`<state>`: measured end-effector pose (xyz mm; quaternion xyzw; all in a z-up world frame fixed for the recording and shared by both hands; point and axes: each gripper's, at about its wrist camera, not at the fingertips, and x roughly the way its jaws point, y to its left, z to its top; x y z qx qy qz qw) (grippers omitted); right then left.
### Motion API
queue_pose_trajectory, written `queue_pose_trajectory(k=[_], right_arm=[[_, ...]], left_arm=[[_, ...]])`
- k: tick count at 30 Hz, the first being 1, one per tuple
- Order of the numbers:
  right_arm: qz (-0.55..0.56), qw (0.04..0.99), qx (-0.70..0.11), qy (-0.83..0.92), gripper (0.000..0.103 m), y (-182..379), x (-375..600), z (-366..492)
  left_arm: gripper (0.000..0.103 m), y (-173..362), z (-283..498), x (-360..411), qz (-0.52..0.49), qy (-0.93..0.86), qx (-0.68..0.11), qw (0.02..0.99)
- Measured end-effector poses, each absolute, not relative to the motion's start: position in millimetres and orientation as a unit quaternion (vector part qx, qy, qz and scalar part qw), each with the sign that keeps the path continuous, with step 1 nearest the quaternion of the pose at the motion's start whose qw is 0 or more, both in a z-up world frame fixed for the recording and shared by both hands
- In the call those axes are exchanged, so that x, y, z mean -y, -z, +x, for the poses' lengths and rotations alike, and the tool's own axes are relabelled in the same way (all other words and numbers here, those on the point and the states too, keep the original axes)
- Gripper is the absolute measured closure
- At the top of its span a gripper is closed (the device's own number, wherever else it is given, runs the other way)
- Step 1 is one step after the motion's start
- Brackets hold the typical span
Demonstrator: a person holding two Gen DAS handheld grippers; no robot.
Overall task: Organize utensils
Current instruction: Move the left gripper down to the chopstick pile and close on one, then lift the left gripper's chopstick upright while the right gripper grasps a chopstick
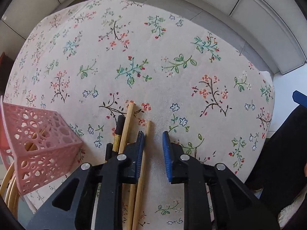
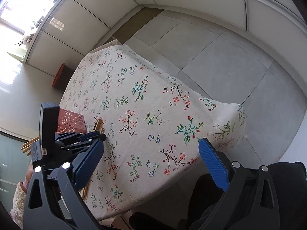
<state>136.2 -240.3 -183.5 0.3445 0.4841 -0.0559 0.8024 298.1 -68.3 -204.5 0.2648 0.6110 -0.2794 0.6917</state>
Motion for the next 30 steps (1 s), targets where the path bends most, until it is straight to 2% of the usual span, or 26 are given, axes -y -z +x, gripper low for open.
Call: queue_pose_trajectory(k=[4,6,7,12,20,22,24,26,30], right_arm=[[0.345,0.802,-0.484,0.059,0.007,183,242,135],[0.346,0.801,-0.484,0.062,0.007,183,242,134],[0.346,0.801,-0.484,0.064,0.007,182,242,134],[0.352,0.789,-0.499,0.065,0.007,181,237,137],[0.336,0.751,-0.568,0.02,0.008,193,149,182],[0.344,0.725,-0.597,0.021,0.019,207,122,198],[0.34,0.7,-0.627,0.034,0.044,224,98,211],[0.352,0.678,-0.643,0.062,0.056,240,84,221],[0.376,0.688,-0.616,0.072,0.057,237,67,232]], left_arm=[[0.083,208,296,77,0.29,0.281,-0.608,0.684],[0.09,209,289,85,0.301,0.276,-0.6,0.687],[0.097,210,285,86,0.302,0.276,-0.598,0.69],[0.099,204,264,73,0.276,0.248,-0.569,0.734],[0.099,101,190,-10,0.165,0.248,-0.479,0.826],[0.099,77,168,-35,0.14,0.241,-0.455,0.846],[0.099,57,153,-57,0.121,0.232,-0.431,0.863],[0.099,43,136,-78,0.106,0.228,-0.41,0.877],[0.099,26,111,-109,0.076,0.226,-0.377,0.895]])
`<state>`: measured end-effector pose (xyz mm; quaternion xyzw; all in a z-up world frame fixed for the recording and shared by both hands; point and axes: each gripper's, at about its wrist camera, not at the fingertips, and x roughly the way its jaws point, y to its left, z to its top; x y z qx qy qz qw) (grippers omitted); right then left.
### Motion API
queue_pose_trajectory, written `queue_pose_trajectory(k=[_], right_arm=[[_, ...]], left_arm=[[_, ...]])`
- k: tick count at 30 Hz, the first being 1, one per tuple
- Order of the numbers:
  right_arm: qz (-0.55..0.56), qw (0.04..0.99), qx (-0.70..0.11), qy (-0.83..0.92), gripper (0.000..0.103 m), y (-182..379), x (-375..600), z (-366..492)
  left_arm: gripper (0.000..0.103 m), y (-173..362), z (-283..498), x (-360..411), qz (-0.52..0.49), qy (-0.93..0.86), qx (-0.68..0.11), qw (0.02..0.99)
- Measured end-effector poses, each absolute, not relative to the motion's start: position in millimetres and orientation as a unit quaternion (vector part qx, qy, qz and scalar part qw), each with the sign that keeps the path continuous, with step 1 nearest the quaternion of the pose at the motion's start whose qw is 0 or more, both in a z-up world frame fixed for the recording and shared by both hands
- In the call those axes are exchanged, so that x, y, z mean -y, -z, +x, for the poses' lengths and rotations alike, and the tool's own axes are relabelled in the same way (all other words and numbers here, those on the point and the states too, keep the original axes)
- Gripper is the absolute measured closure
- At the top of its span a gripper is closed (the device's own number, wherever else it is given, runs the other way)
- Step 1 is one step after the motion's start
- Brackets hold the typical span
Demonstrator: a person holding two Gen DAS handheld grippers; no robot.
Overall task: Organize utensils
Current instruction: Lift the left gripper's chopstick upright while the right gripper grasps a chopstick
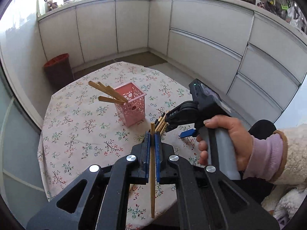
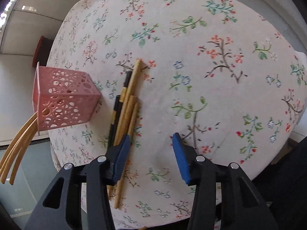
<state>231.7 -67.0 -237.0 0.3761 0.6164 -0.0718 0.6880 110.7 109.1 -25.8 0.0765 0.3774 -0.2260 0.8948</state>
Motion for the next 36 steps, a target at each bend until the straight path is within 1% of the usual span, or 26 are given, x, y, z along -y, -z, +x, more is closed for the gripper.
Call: queue_pose_trajectory(k=[4,5,6,20,22,24,26,29,36], right_arm=[[0.375,0.687,-0.616,0.091,0.057,236,53,234],[0.365,0.687,-0.62,0.102,0.057,238,50,234],[0.359,0.687,-0.622,0.109,0.06,240,50,234],[0.287,0.708,-0.613,0.204,0.059,238,15,260],[0.282,0.708,-0.614,0.208,0.065,238,14,261],[0.261,0.714,-0.618,0.203,0.089,238,16,259],[0.266,0.722,-0.616,0.171,0.094,238,29,250],[0.274,0.722,-0.622,0.129,0.099,240,43,246],[0.26,0.761,-0.591,0.057,0.098,239,51,230]], left_arm=[[0.099,19,102,-130,0.052,0.226,-0.36,0.904],[0.099,15,98,-132,0.048,0.227,-0.358,0.905],[0.099,11,95,-134,0.045,0.226,-0.356,0.906],[0.099,2,90,-154,0.015,0.22,-0.335,0.916],[0.099,1,88,-155,0.012,0.218,-0.334,0.917],[0.099,0,87,-157,0.01,0.215,-0.333,0.918],[0.099,-1,85,-159,0.005,0.213,-0.329,0.92],[0.098,-2,84,-162,-0.007,0.211,-0.329,0.921],[0.098,-8,81,-169,-0.029,0.197,-0.322,0.926]])
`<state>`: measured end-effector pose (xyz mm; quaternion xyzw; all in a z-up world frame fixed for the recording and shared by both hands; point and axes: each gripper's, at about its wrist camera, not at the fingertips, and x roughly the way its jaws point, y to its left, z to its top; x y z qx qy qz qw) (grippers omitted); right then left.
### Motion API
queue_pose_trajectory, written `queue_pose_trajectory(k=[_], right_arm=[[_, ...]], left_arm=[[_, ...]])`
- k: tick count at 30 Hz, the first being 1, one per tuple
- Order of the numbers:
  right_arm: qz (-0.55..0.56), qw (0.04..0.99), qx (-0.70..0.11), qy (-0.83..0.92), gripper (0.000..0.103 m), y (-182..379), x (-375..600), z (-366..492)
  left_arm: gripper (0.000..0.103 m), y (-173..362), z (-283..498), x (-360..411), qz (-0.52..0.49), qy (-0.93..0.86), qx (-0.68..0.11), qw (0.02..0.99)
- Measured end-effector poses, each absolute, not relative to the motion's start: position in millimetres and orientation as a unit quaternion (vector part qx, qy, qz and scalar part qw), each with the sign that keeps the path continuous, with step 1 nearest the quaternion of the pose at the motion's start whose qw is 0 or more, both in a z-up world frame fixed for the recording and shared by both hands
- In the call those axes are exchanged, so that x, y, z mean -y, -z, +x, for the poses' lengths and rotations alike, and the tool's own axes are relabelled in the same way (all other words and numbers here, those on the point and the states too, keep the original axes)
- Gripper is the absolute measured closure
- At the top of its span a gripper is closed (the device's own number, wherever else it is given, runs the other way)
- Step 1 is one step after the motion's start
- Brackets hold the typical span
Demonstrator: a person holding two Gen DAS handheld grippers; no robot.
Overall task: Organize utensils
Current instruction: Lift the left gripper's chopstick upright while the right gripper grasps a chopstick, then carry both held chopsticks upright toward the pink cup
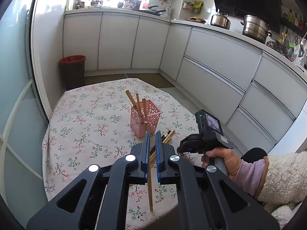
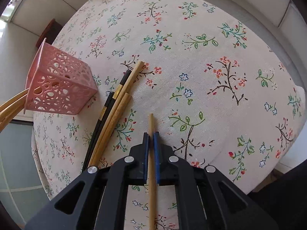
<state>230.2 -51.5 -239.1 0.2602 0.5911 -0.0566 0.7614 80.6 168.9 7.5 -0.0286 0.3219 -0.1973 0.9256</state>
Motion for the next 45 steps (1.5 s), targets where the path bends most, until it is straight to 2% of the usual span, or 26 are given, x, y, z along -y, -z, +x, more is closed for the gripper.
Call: queue_pose_trajectory(k=[6,9,12,13,14,15,18,22,23,26,31,39,40,41,45], right_arm=[[0.23,0.812,-0.537,0.003,0.098,198,61,211],[0.21,0.813,-0.543,0.004,0.098,191,71,204],[0.184,0.818,-0.545,0.015,0.098,190,86,197],[0.179,0.821,-0.543,0.02,0.098,189,91,201],[0.177,0.823,-0.54,0.022,0.098,190,96,204],[0.178,0.824,-0.538,0.023,0.098,190,102,202],[0.179,0.818,-0.546,0.026,0.098,195,110,211],[0.179,0.816,-0.55,0.026,0.098,204,115,218],[0.18,0.814,-0.552,0.025,0.098,207,117,219],[0.191,0.808,-0.558,0.022,0.097,216,123,221],[0.203,0.803,-0.56,0.018,0.097,226,131,221],[0.208,0.803,-0.559,0.006,0.097,229,130,222],[0.208,0.804,-0.557,0.005,0.097,227,130,223],[0.208,0.805,-0.556,0.004,0.097,225,130,224],[0.197,0.793,-0.576,0.001,0.097,231,123,232]], left_arm=[[0.099,-18,78,-169,-0.029,0.192,-0.318,0.928],[0.099,-5,90,-169,-0.033,0.175,-0.354,0.918],[0.098,31,124,-183,-0.092,0.153,-0.437,0.882],[0.092,44,138,-191,-0.122,0.142,-0.461,0.868],[0.081,63,156,-201,-0.157,0.129,-0.492,0.846],[0.077,82,173,-209,-0.184,0.123,-0.519,0.825],[0.075,123,213,-214,-0.182,0.081,-0.571,0.797],[0.073,148,244,-202,-0.19,0.089,-0.576,0.79],[0.07,151,246,-199,-0.188,0.09,-0.572,0.793],[0.067,162,245,-186,-0.161,0.077,-0.571,0.802],[0.067,172,228,-189,-0.141,0.039,-0.58,0.801],[0.068,181,258,-168,-0.13,0.026,-0.594,0.794],[0.078,180,257,-165,-0.115,0.012,-0.588,0.8],[0.096,181,257,-165,-0.091,-0.015,-0.591,0.802],[0.095,183,250,-199,-0.139,-0.024,-0.599,0.788]])
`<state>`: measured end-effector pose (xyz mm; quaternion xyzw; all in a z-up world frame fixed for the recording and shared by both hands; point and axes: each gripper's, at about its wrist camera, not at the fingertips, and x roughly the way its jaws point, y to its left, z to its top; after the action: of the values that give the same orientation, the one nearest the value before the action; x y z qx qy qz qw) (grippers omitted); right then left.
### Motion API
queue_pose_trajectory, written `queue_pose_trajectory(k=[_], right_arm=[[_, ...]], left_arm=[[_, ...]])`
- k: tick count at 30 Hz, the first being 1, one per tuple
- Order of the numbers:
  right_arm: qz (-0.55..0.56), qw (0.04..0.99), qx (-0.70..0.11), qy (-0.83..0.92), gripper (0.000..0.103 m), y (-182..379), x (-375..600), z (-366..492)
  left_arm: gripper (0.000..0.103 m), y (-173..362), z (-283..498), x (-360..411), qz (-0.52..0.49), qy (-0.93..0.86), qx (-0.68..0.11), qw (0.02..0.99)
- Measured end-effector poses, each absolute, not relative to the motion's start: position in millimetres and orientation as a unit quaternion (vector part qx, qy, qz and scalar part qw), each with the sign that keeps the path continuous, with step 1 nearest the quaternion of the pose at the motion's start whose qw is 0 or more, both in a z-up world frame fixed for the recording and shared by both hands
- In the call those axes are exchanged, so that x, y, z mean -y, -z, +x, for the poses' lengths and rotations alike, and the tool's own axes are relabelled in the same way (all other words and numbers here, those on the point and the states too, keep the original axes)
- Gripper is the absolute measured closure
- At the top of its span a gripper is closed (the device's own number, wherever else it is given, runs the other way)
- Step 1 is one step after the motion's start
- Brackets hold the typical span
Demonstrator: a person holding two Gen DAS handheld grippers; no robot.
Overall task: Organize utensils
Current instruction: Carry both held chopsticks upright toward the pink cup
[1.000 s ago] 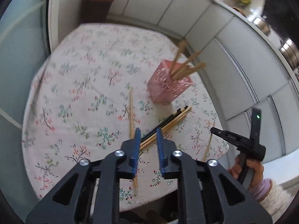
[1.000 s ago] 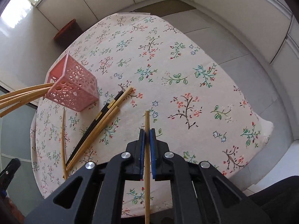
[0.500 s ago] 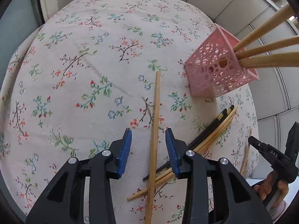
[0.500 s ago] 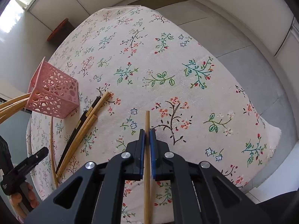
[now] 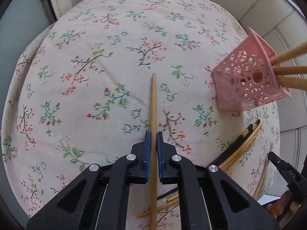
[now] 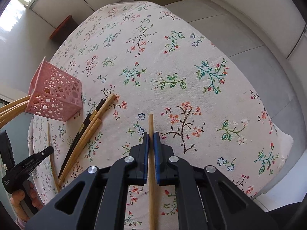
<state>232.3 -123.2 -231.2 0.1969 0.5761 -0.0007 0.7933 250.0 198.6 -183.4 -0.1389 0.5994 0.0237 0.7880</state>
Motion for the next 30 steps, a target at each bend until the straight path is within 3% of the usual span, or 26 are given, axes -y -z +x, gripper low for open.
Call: queue_pose_trajectory(k=[6,12,14,17,18,19,20,21,23,30], right_arm=[[0.198,0.764,-0.614,-0.018,0.097,238,123,243],[0.197,0.73,-0.655,-0.018,0.097,241,123,258],[0.181,0.726,-0.664,-0.011,0.096,240,117,261],[0.183,0.716,-0.674,-0.009,0.086,240,113,266],[0.175,0.717,-0.675,0.0,0.092,240,110,267],[0.162,0.721,-0.674,0.011,0.097,240,108,267],[0.159,0.727,-0.667,0.011,0.097,238,106,267],[0.167,0.735,-0.658,0.004,0.097,237,105,265],[0.188,0.747,-0.638,-0.009,0.098,234,105,256],[0.187,0.812,-0.55,-0.049,0.098,170,99,225]], left_arm=[[0.095,186,243,-251,-0.181,-0.031,-0.614,0.767],[0.094,184,271,-232,-0.105,-0.05,-0.634,0.765],[0.079,185,275,-228,-0.099,-0.045,-0.639,0.762],[0.069,184,277,-220,-0.089,-0.036,-0.632,0.769],[0.07,185,275,-217,-0.077,-0.036,-0.626,0.775],[0.077,185,273,-216,-0.063,-0.039,-0.621,0.78],[0.09,184,272,-214,-0.06,-0.043,-0.616,0.784],[0.096,183,269,-219,-0.074,-0.036,-0.61,0.788],[0.098,182,264,-235,-0.115,-0.023,-0.603,0.789],[0.098,124,216,-232,-0.121,0.016,-0.518,0.847]])
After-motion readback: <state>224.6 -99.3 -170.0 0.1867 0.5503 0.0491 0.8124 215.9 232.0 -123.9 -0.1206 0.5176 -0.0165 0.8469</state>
